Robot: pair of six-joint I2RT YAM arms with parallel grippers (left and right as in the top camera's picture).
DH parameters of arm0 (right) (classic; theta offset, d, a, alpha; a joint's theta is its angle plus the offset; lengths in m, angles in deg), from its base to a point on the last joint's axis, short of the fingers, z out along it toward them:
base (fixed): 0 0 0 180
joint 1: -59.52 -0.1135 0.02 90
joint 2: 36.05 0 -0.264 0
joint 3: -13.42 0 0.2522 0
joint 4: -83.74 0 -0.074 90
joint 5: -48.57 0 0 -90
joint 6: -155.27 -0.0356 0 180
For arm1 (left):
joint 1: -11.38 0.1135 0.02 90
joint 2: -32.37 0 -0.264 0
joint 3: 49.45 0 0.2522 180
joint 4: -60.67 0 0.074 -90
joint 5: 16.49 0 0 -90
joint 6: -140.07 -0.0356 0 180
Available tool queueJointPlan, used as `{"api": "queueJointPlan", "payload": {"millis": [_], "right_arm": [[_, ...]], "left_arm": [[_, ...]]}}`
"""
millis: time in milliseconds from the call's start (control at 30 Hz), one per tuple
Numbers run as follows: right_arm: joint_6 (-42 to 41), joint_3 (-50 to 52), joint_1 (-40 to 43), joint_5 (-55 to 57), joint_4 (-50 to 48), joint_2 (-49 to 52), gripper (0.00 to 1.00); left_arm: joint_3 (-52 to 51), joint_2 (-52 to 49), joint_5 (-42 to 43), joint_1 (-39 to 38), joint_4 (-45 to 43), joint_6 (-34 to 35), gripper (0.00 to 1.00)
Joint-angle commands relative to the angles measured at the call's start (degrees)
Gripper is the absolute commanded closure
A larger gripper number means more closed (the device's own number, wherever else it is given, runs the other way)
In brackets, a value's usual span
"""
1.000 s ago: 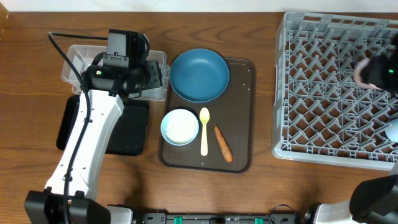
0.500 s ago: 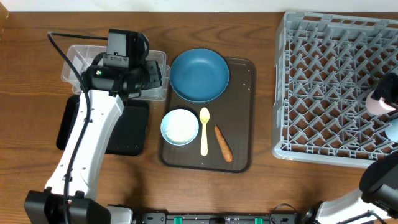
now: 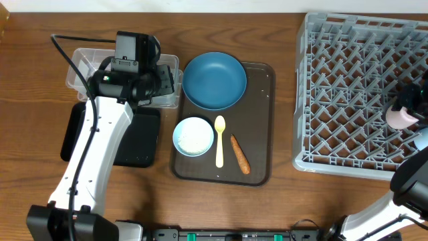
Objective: Sort waste into correct bins and load items into the dishwasher rack
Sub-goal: 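Carry pink cup with right gripper and lower it into dish rack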
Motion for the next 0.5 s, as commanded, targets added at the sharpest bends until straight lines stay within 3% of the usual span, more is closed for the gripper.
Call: {"api": "queueJointPlan", "payload": {"millis": [0,133,467], "right_arm": [[-0.5,-0.55,0.13,-0.13,-0.07,0.07,0.2],[-0.48,-0.55,0.02,-2.32,0.09,0.07,0.13],[1.49,-0.61,-1.4,-10.4,-0.04,-1.68,0.18]], "left_arm": [[0.52,-0.17,-0.5,0.13,0.22,-0.72,0.62],[0.52,-0.17,-0.5,0.13,0.24,-0.72,0.58],[0.52,-0.17,-0.48,0.09,1.68,-0.72,0.55]]}}
